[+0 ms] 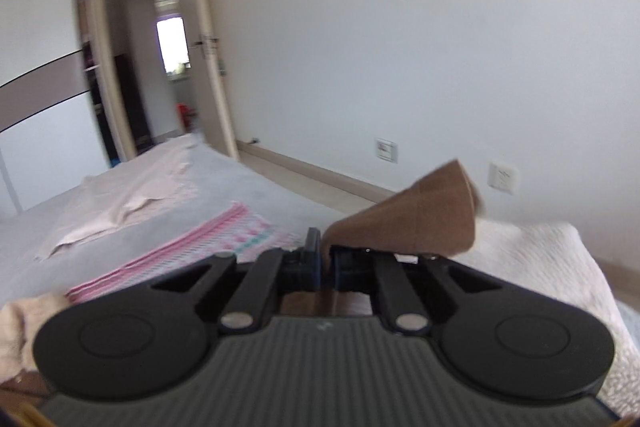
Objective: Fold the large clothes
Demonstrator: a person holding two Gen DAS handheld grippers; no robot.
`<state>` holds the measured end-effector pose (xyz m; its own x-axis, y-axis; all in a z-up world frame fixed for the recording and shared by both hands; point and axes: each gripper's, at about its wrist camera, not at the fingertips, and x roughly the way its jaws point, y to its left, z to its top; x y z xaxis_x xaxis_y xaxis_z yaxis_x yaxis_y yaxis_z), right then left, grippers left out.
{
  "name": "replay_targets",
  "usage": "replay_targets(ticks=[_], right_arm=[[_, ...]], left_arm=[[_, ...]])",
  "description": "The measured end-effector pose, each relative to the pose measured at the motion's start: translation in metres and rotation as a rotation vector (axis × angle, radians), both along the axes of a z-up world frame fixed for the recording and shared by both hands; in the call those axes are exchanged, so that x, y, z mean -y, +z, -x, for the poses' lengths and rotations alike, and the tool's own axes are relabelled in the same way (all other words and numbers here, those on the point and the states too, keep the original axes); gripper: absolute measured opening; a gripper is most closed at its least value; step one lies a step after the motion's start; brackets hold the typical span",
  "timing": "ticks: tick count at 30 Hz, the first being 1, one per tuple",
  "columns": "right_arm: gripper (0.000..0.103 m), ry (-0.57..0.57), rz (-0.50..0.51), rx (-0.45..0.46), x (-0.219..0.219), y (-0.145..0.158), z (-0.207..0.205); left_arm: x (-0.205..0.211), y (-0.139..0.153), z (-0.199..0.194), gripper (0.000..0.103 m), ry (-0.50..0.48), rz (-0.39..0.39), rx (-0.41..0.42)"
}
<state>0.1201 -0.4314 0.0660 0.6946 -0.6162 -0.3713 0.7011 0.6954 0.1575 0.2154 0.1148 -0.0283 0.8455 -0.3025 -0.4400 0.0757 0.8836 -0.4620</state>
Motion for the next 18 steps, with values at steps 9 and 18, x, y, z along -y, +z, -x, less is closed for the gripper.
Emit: replay_targets(ticks=[9, 18], right_arm=[[0.005, 0.373, 0.172, 0.026, -0.143, 0.050, -0.080], [0.005, 0.751, 0.157, -0.076, -0.309, 0.016, -0.144]], left_arm=[[-0.001, 0.005, 0.001, 0.103, 0.002, -0.037, 0.026], [-0.010, 0.003, -0.003, 0.103, 0.024, -0.022, 0.003]])
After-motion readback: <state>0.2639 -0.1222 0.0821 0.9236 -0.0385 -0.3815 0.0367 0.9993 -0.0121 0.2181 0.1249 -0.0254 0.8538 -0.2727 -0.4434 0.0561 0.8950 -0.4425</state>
